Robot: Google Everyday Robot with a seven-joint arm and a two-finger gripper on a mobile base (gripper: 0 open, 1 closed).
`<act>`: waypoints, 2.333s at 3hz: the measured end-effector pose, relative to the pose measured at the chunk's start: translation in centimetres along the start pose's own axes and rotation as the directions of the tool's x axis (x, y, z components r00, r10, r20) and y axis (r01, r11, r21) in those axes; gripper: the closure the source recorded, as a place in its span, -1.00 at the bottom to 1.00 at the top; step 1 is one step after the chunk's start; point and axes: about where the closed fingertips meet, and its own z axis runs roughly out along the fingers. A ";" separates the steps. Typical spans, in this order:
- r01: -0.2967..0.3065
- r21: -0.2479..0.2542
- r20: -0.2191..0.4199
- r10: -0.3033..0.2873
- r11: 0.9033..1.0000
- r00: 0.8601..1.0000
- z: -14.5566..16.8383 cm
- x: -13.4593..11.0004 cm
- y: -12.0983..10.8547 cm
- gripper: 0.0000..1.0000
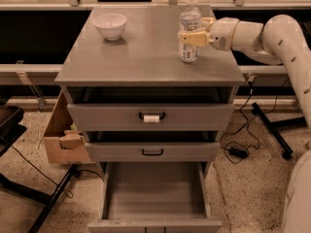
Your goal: Place blue plastic bottle into bottom drawer
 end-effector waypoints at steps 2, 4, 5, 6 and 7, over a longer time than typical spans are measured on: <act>0.069 -0.053 -0.011 -0.070 0.996 0.997 -1.6 -6.9 4.7 1.00; 0.082 0.079 0.054 -0.086 0.993 0.995 -6.7 -10.1 11.1 1.00; 0.051 0.137 0.053 -0.059 0.989 0.997 -8.8 -4.9 13.9 1.00; 0.007 0.140 -0.003 -0.007 0.990 1.000 -9.8 3.1 17.8 1.00; -0.059 0.183 -0.050 0.069 0.981 0.996 -12.2 12.7 22.3 1.00</act>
Offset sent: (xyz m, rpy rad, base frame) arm -0.1143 0.0493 0.0762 -0.0779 -0.0348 0.1111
